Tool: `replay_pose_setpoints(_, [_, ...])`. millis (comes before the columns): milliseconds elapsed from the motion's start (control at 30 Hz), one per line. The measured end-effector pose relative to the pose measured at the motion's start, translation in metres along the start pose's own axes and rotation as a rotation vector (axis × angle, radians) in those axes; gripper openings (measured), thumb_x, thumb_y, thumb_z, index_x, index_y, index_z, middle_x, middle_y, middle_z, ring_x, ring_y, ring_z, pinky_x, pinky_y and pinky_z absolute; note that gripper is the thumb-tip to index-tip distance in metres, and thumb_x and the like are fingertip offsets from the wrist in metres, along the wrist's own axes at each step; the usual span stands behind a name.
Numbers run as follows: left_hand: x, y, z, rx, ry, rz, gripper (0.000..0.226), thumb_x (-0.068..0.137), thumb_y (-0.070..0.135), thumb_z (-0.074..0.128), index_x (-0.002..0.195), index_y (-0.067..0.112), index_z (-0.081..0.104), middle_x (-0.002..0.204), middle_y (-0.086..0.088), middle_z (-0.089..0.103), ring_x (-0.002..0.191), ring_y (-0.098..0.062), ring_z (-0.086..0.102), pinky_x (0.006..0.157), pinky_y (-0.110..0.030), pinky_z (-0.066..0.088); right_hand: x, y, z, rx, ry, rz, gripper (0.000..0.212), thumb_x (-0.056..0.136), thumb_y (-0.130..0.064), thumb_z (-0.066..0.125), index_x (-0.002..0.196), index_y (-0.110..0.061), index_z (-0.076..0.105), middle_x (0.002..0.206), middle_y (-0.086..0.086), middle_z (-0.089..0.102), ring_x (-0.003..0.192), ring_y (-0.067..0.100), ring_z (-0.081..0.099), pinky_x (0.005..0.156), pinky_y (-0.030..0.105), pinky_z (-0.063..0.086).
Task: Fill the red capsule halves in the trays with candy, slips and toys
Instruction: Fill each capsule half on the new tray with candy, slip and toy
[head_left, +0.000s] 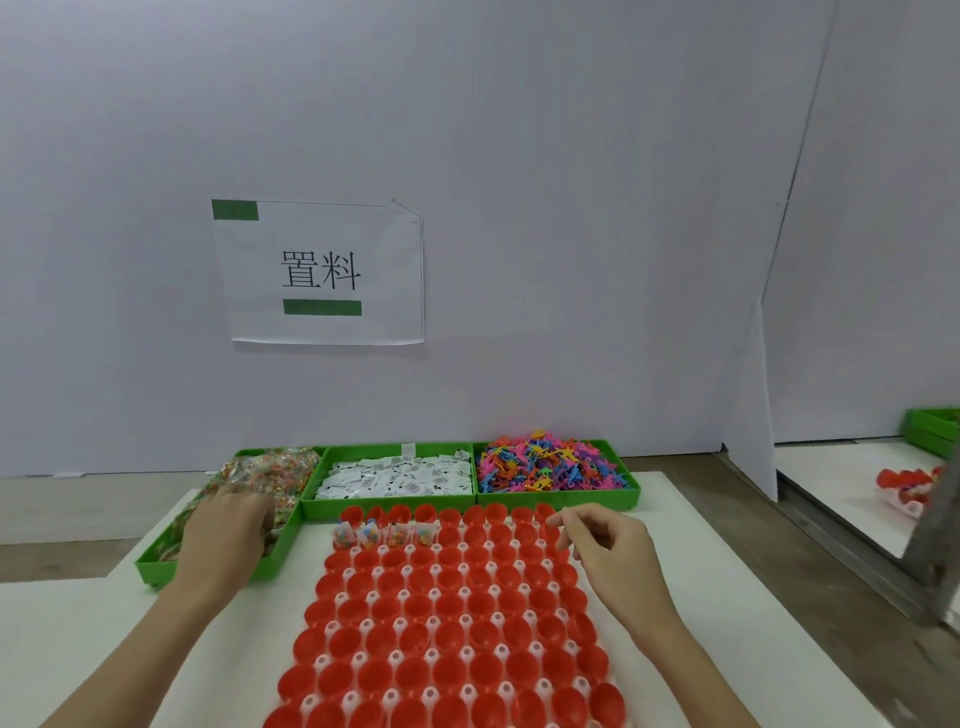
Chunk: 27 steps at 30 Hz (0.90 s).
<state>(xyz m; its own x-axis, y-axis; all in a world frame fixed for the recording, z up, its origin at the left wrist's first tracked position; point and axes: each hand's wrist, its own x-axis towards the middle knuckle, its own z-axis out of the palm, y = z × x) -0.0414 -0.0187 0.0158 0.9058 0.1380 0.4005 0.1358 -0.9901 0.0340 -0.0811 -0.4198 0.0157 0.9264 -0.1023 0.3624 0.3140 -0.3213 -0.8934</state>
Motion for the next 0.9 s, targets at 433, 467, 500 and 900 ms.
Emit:
replay_pose_setpoints(433, [0.000, -0.010, 0.001, -0.290, 0.301, -0.007, 0.023, 0.085, -0.012, 0.071, 0.102, 0.003, 0.077, 0.070, -0.014, 0.074, 0.058, -0.036, 0.068, 0.055, -0.041, 0.050, 0.003, 0.001, -0.003, -0.043, 0.029, 0.002, 0.023, 0.100, -0.019, 0.061, 0.085, -0.027, 0.076, 0.069, -0.005, 0.070, 0.063, 0.004, 0.062, 0.062, 0.016, 0.051])
replay_pose_setpoints(467, [0.001, -0.012, 0.001, -0.371, 0.320, -0.040, 0.022, 0.088, -0.008, 0.071, 0.105, 0.004, 0.076, 0.074, -0.014, 0.076, 0.062, -0.036, 0.069, 0.059, -0.041, 0.050, 0.002, 0.001, -0.003, -0.045, 0.029, 0.000, 0.023, 0.100, -0.019, 0.061, 0.085, -0.027, 0.076, 0.069, -0.005, 0.070, 0.064, 0.004, 0.062, 0.062, 0.016, 0.051])
replay_pose_setpoints(500, [0.002, -0.013, 0.002, -0.455, 0.331, -0.081, 0.022, 0.088, -0.007, 0.072, 0.107, 0.004, 0.076, 0.080, -0.014, 0.077, 0.066, -0.032, 0.071, 0.064, -0.040, 0.051, 0.002, 0.001, -0.003, -0.047, 0.028, 0.001, 0.023, 0.100, -0.019, 0.061, 0.085, -0.027, 0.076, 0.069, -0.005, 0.070, 0.064, 0.004, 0.062, 0.062, 0.016, 0.051])
replay_pose_setpoints(900, [-0.056, 0.036, -0.008, -1.402, 0.250, -0.351, 0.028, 0.088, -0.006, 0.071, 0.091, 0.020, 0.080, 0.087, 0.000, 0.079, 0.089, -0.022, 0.075, 0.073, -0.009, 0.056, 0.000, -0.001, -0.003, -0.022, 0.012, 0.014, 0.023, 0.100, -0.017, 0.062, 0.085, -0.026, 0.077, 0.070, -0.001, 0.071, 0.062, 0.005, 0.063, 0.059, 0.017, 0.048])
